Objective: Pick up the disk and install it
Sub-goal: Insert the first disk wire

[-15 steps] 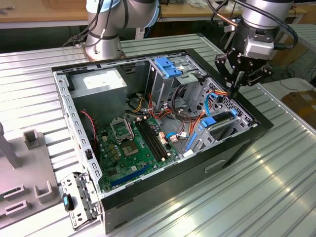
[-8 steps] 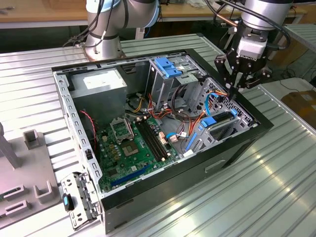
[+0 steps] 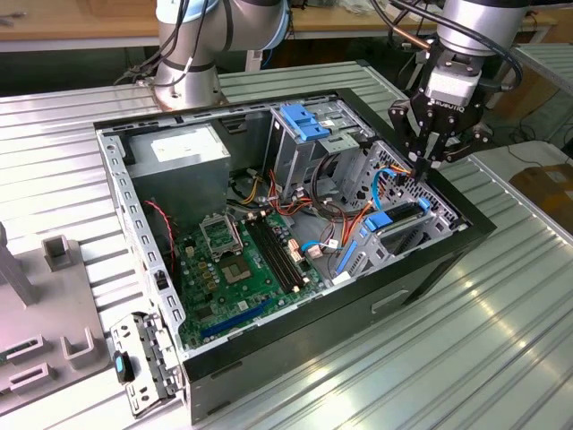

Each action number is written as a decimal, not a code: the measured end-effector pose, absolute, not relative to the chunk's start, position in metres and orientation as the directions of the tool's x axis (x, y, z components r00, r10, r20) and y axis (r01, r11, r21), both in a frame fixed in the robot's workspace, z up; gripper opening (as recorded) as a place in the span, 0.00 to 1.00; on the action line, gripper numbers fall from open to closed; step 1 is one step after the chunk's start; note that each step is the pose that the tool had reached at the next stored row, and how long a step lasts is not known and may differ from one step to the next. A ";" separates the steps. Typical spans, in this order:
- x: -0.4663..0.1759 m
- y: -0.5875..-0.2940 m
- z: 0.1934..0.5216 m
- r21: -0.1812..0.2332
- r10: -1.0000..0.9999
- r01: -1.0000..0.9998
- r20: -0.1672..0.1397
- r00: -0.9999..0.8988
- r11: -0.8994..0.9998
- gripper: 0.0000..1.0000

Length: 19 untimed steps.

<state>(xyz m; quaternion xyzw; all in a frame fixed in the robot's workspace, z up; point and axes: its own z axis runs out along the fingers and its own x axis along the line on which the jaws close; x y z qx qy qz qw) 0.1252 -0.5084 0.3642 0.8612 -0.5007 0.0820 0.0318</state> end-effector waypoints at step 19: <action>0.125 -0.508 0.364 -0.027 -0.940 -0.953 0.173 0.294 -0.303 0.16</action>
